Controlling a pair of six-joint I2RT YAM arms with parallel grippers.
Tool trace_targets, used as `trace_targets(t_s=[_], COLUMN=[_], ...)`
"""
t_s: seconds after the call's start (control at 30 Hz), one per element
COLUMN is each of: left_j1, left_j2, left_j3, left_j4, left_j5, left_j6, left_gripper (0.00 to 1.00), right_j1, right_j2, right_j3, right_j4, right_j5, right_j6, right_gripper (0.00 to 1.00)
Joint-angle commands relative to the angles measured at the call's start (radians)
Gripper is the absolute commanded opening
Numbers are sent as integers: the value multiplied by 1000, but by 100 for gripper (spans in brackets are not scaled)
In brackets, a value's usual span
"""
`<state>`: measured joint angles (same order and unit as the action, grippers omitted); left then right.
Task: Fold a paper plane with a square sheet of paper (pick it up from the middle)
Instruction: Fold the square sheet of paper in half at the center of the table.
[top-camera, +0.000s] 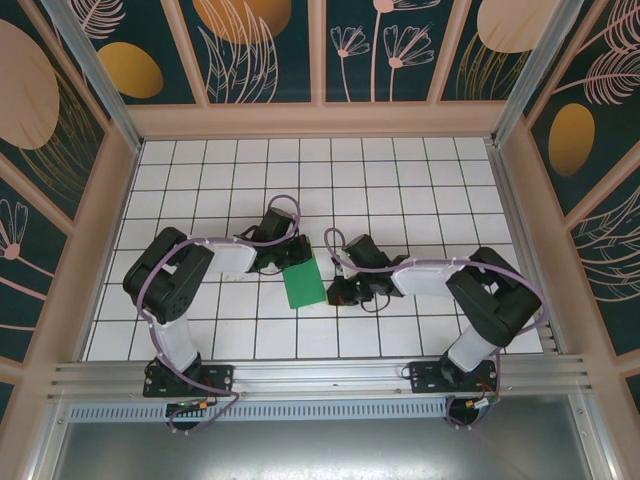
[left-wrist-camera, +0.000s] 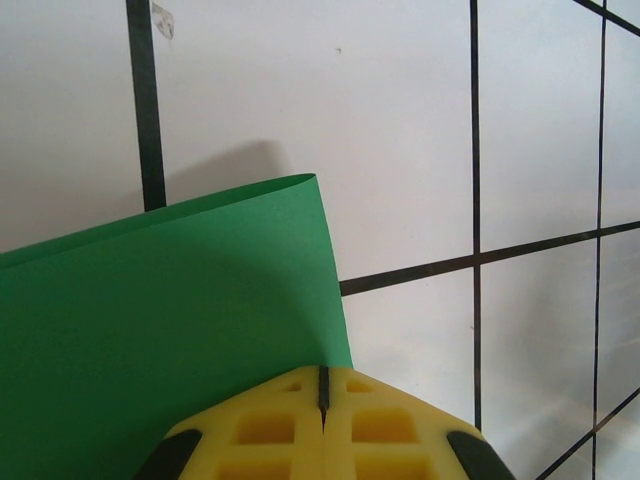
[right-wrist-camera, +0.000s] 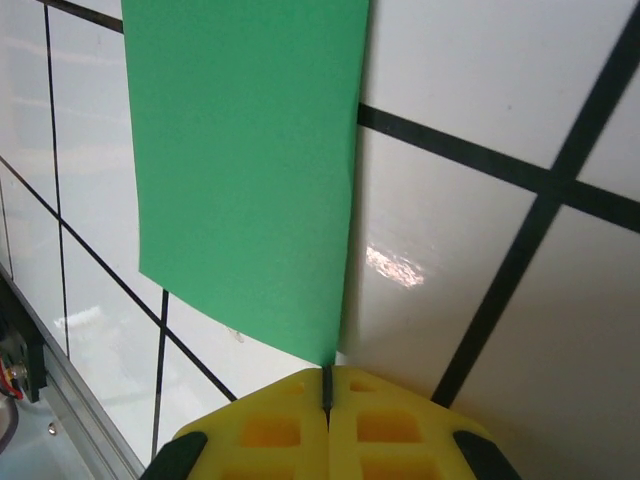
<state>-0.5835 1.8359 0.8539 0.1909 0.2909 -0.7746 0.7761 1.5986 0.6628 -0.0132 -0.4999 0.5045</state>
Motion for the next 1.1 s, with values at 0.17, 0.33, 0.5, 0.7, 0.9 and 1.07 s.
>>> trace_targets(t_s=[0.17,0.33,0.5,0.7,0.9,1.07], left_j1=[8,9,8,8,8,8], left_j2=[-41,-116,-220,-326,-481,-534], left_j3=[8,-6,-81,-187,-279,-362], left_j4=[10,27,54,39,-7,33], left_j5=[28,23,-26,-95,-176,-134], left_j6=[49,23,-55,-138,-209,-274], left_gripper=[0,14,28,34,51,61], right_j1=[-13,-53,-54,-54,-54,-54], right_j2=[-59,-16,48,93,91,99], right_j3=[47,47,66,80,96,109], right_j4=[43,144,208,216,218,221], right_j5=[122,65,-32,-60,-38,-20], right_j6=[83,124,120,109,112,117], right_gripper=[0,9,14,14,14,15])
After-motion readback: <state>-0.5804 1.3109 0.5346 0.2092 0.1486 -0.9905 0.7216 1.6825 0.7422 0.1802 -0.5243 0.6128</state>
